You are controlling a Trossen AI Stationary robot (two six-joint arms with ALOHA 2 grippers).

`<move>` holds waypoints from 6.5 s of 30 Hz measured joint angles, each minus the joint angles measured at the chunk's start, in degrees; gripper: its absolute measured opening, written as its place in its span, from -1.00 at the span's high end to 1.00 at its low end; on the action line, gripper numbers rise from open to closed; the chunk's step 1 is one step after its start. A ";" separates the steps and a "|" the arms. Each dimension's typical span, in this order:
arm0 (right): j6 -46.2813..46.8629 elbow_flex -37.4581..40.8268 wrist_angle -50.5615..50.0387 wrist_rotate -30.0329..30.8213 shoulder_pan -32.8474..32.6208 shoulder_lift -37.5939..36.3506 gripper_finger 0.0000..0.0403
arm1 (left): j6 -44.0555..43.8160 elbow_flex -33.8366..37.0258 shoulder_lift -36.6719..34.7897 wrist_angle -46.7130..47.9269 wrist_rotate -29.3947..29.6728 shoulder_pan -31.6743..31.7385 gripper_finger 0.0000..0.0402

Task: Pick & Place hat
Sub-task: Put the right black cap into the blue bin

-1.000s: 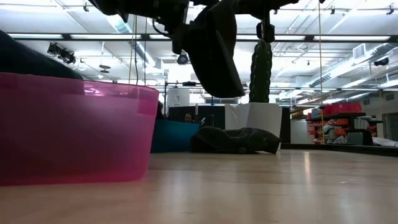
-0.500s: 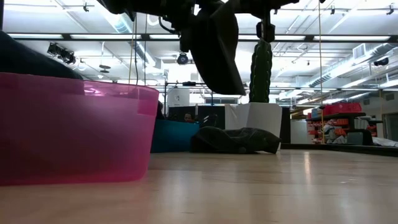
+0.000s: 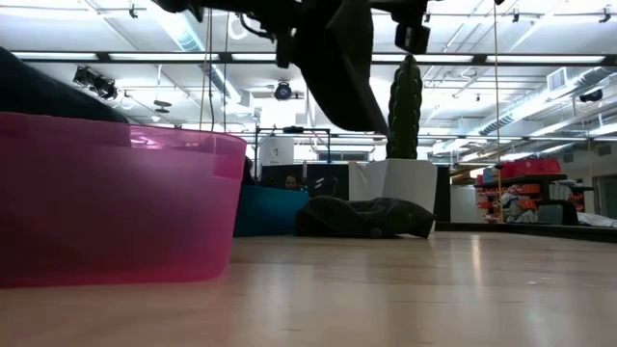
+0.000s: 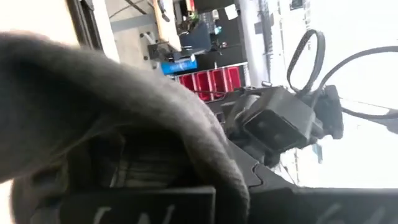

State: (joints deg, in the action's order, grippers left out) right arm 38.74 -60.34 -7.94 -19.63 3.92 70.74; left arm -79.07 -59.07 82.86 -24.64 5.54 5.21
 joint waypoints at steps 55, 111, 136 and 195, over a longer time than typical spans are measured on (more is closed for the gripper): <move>-3.60 0.00 -6.68 4.22 0.66 -6.63 -0.15 | -31.29 6.26 -24.71 70.89 35.46 -19.47 0.99; -4.10 0.00 -6.68 4.82 0.66 -6.57 -0.15 | -10.50 7.96 -10.59 48.45 20.05 -0.93 0.99; -3.64 0.00 -7.98 5.72 0.79 -6.49 -0.15 | -11.82 7.96 -10.57 68.59 14.54 -3.76 0.99; -4.32 0.02 -7.95 6.76 1.16 -6.47 -0.15 | -3.03 -2.43 -7.19 51.27 28.00 1.11 0.99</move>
State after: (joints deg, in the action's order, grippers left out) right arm 34.42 -60.31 -15.89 -12.86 5.08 64.27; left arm -82.09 -61.49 75.66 26.63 33.55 6.33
